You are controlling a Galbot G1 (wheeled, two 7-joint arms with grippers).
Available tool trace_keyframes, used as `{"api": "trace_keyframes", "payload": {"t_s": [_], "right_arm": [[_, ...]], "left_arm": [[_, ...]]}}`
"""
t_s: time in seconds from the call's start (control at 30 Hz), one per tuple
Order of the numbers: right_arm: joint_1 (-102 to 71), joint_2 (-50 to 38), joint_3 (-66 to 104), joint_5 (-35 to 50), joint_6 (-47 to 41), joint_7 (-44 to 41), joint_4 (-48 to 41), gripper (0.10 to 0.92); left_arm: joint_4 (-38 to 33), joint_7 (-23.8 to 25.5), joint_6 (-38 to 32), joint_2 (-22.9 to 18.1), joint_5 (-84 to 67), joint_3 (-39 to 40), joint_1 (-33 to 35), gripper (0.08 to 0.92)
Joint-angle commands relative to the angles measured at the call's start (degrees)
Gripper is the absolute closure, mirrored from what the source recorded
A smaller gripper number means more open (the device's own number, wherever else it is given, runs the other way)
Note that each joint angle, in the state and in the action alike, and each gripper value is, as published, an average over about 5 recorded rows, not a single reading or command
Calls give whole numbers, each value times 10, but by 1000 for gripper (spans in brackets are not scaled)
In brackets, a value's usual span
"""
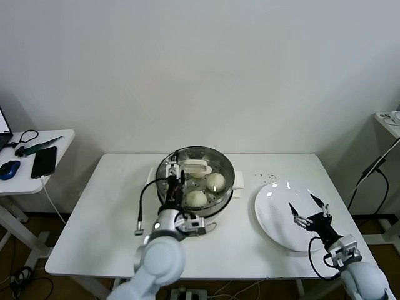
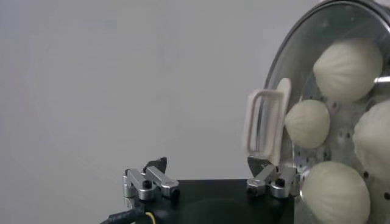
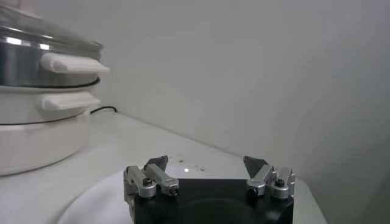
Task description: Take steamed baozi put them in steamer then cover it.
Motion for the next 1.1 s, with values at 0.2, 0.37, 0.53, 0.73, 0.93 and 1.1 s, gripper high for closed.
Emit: {"api": "trace_keyframes", "payload": {"t_s": [0.2,0.37,0.53,0.73,0.93,1.1], "right_arm": [[-14,19,2,1,-1,5,20,203],[-20,26,4,0,5,4,26,203],[-29,36,6,-2,19,3,34,203],[-37,48,8,11,31,5,44,203],[-38,55,10,15,33,5,46,203],[-37,58,10,17,34,5,42,203]], "left_arm": [[-53,-217,-251,23,-502,-306,172,177],[-12,-230,-344,-10,-645,-371,228,177],[41,-225,-381,-42,-755,-405,261,177],[80,-218,-393,-65,-810,-424,281,177],[80,-214,-397,-69,-816,-425,290,177],[72,-210,-399,-69,-816,-424,297,177]]}}
